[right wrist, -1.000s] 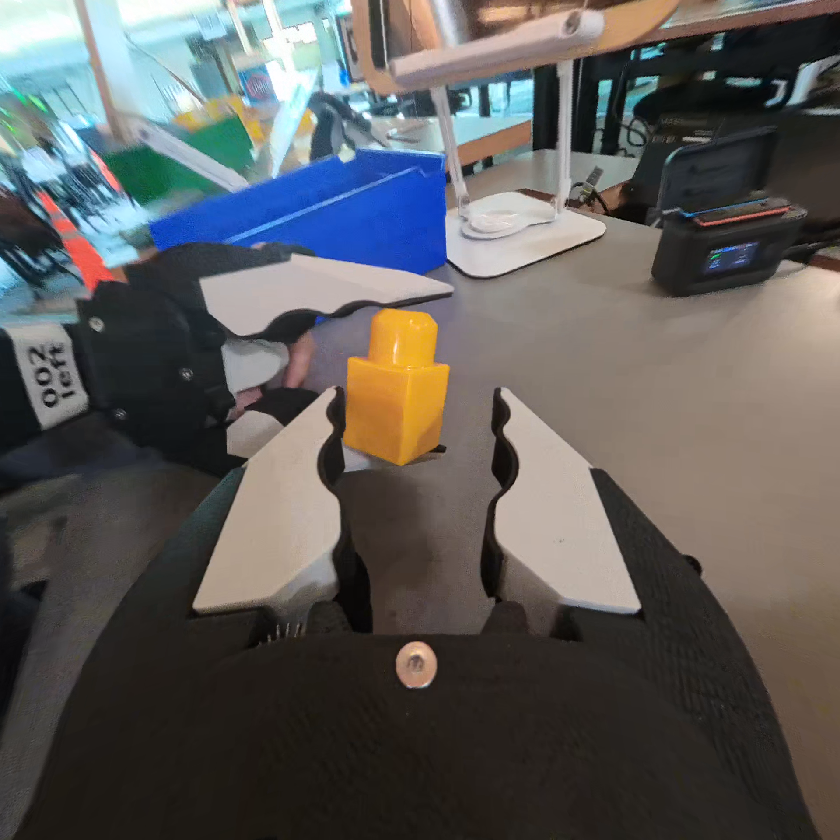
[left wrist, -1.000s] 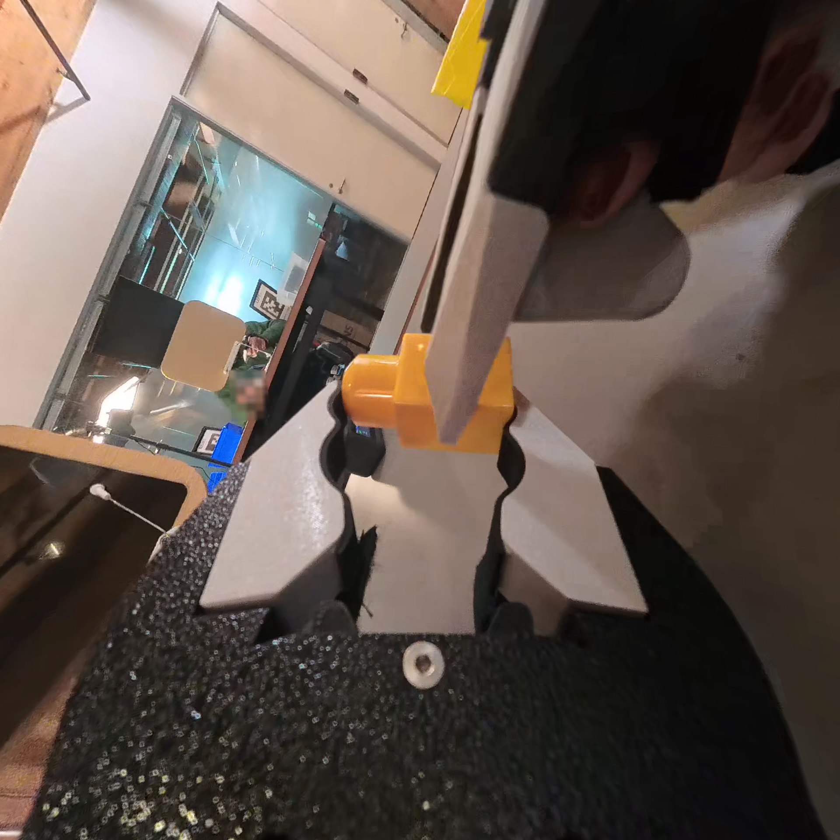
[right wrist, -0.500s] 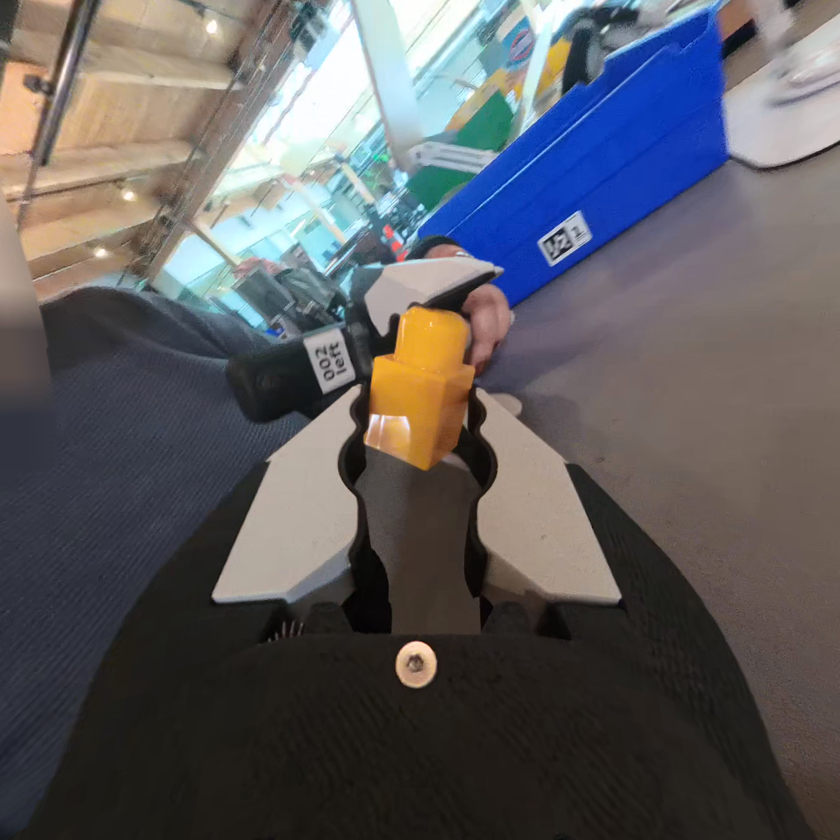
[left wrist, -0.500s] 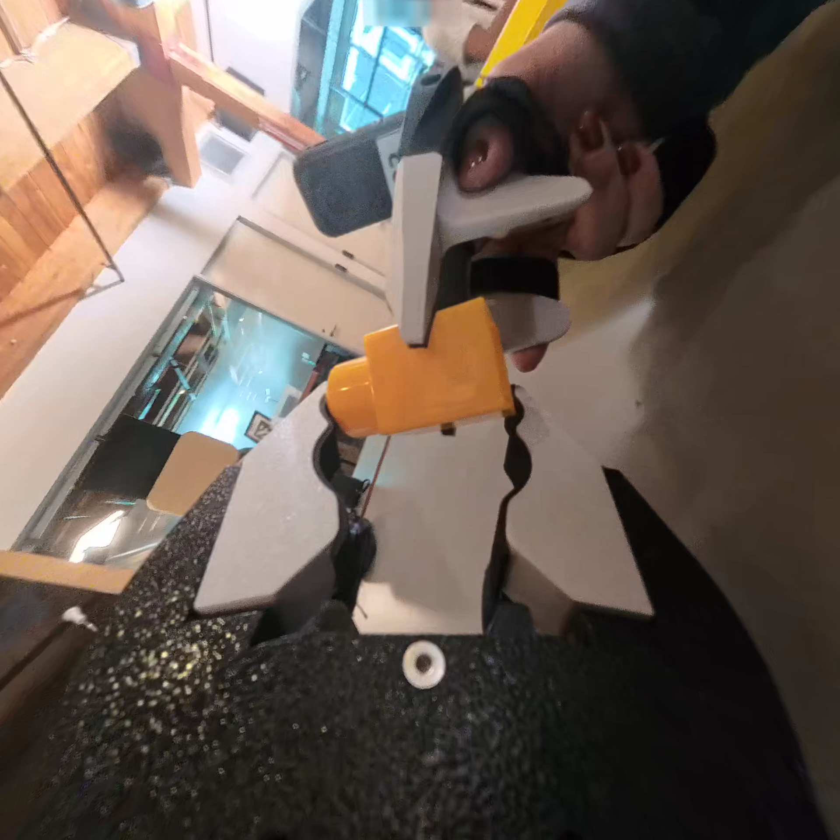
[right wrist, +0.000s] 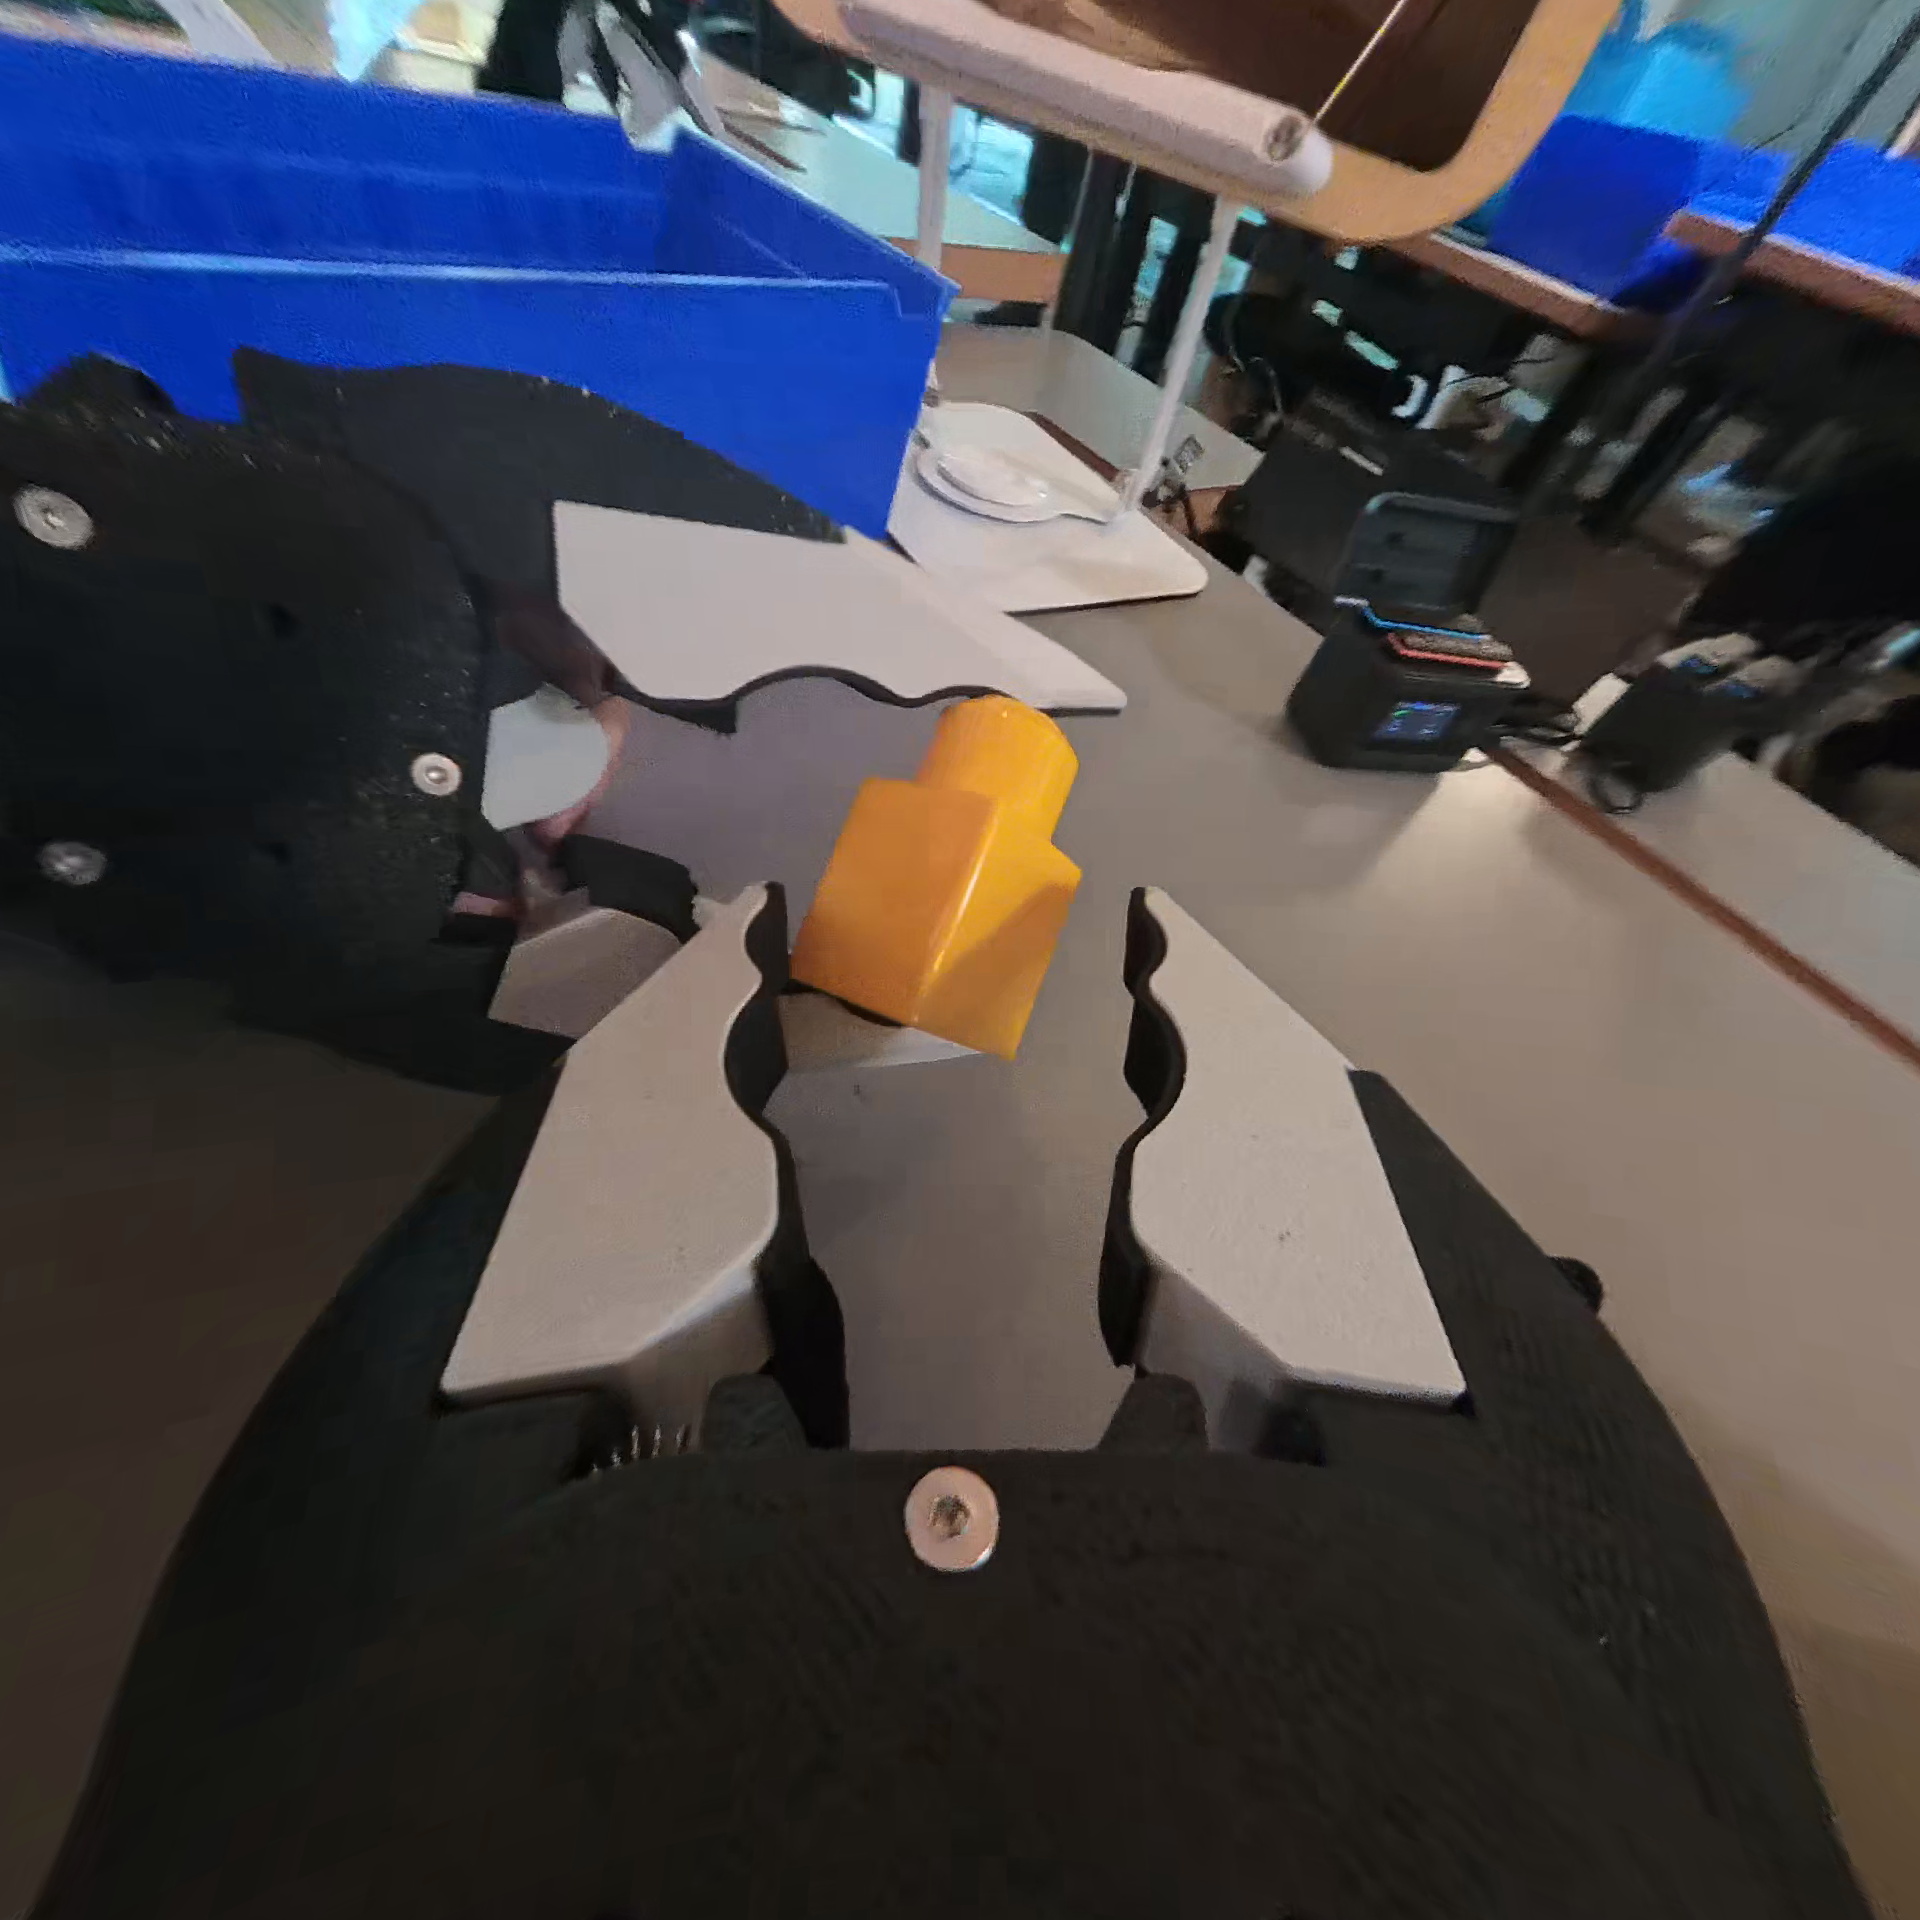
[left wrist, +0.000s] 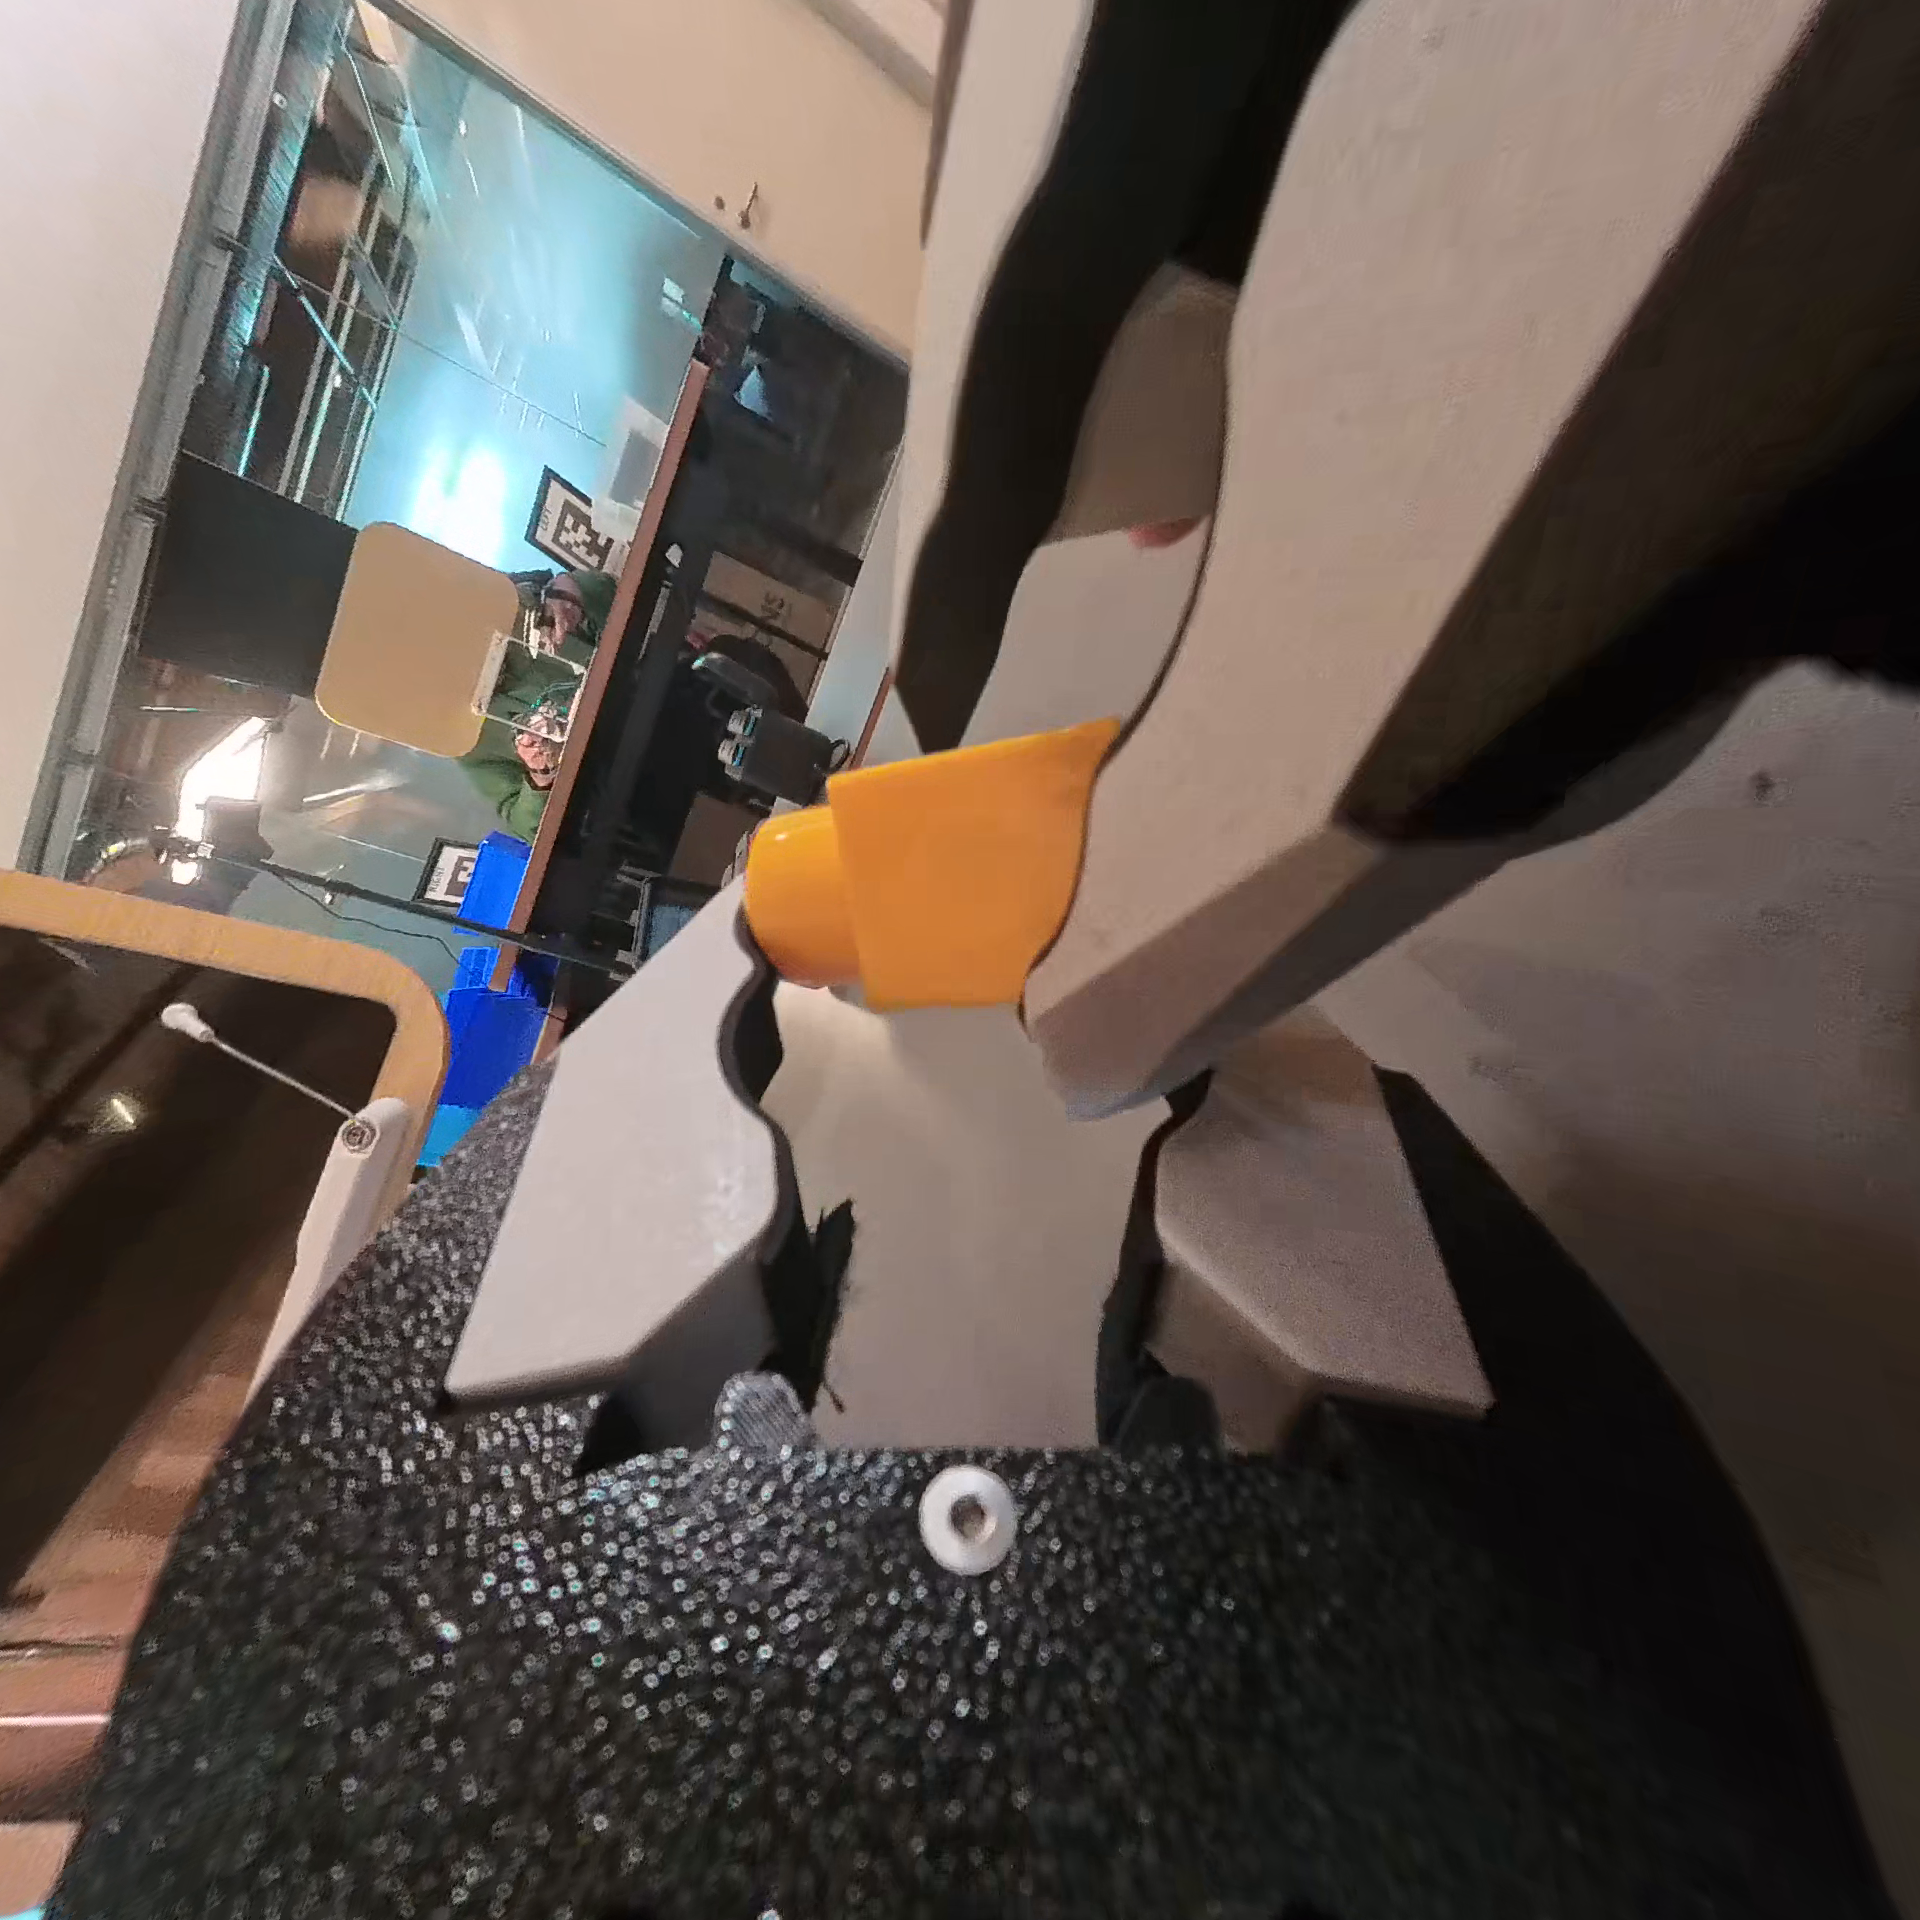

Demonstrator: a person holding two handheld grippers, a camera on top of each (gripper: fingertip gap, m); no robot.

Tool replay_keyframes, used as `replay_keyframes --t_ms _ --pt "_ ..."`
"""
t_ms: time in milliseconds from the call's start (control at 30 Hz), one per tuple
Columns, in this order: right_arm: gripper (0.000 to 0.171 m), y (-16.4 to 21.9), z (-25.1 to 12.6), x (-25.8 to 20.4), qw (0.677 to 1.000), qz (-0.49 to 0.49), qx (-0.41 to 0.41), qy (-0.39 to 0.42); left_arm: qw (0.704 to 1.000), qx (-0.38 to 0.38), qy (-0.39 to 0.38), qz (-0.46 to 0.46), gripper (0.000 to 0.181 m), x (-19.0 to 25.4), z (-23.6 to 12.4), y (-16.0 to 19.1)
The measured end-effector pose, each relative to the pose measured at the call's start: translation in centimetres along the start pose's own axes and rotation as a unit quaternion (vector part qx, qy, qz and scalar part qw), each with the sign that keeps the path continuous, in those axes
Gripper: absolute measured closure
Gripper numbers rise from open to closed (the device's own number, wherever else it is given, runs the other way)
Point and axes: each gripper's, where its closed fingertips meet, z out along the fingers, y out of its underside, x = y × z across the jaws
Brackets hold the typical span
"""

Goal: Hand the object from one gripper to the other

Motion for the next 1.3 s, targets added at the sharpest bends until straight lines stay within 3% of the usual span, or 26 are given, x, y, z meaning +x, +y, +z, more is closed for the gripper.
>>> replay_keyframes --t_ms 67,167,267,367,467,567,600,733,867,933,967,1033,1100,1233,1300 --pt "0.118 -0.1 0.0 -0.3 1.000 -0.010 0.001 0.003 1.000 0.000 -0.003 0.000 0.111 -0.1 0.0 0.0" --pt "0.120 -0.3 -0.2 -0.4 0.999 0.021 0.004 -0.026 0.999 0.035 0.006 -0.014 0.110 -0.1 -0.2 -0.5" --pt "0.122 -0.6 -0.8 -0.6 0.986 0.114 0.019 -0.119 0.994 0.099 0.024 -0.034 0.100 -0.3 -0.7 -1.4" --pt "0.122 -1.1 -2.1 -1.9 0.936 0.235 0.026 -0.261 0.985 0.154 0.072 -0.036 0.079 0.3 -1.6 -2.1" --pt "0.122 -1.2 -3.8 -3.0 0.876 0.301 0.014 -0.376 0.958 0.246 0.145 -0.011 0.100 2.2 -4.1 -3.9" --pt "0.122 -0.5 -5.2 -4.2 0.850 0.293 -0.011 -0.437 0.941 0.282 0.186 -0.029 0.129 2.2 -5.6 -4.7" --pt "0.122 -0.5 -5.4 -4.5 0.847 0.287 -0.014 -0.447 0.935 0.290 0.199 -0.032 0.130 2.3 -6.0 -4.8" --pt "0.121 -0.8 -4.9 -3.6 0.864 0.285 -0.001 -0.415 0.955 0.243 0.165 -0.028 0.136 1.6 -4.7 -4.0" --pt "0.119 -0.8 -3.5 -0.8 0.919 0.246 0.033 -0.306 0.972 0.180 0.132 -0.077 0.144 0.6 -2.9 -2.8" --pt "0.123 -0.9 -3.3 -0.8 0.934 0.214 0.034 -0.285 0.974 0.166 0.123 -0.089 0.143 0.3 -2.6 -2.6" --pt "0.135 -0.9 -3.3 -0.9 0.939 0.201 0.035 -0.276 0.975 0.165 0.122 -0.090 0.143 0.2 -2.6 -2.5" --pt "0.136 -0.9 -3.3 -1.1 0.942 0.193 0.031 -0.273 0.973 0.177 0.121 -0.081 0.143 0.2 -2.9 -2.6" --pt "0.137 -1.3 -3.9 -1.5 0.920 0.234 0.031 -0.312 0.966 0.214 0.120 -0.080 0.143 0.0 -3.7 -3.4" --pt "0.137 -1.8 -5.7 -2.4 0.826 0.366 0.010 -0.428 0.950 0.291 0.111 -0.006 0.131 0.6 -5.7 -5.2" --pt "0.137 -1.2 -6.3 -3.0 0.795 0.394 -0.022 -0.460 0.941 0.320 0.112 0.014 0.132 1.1 -6.5 -5.9"
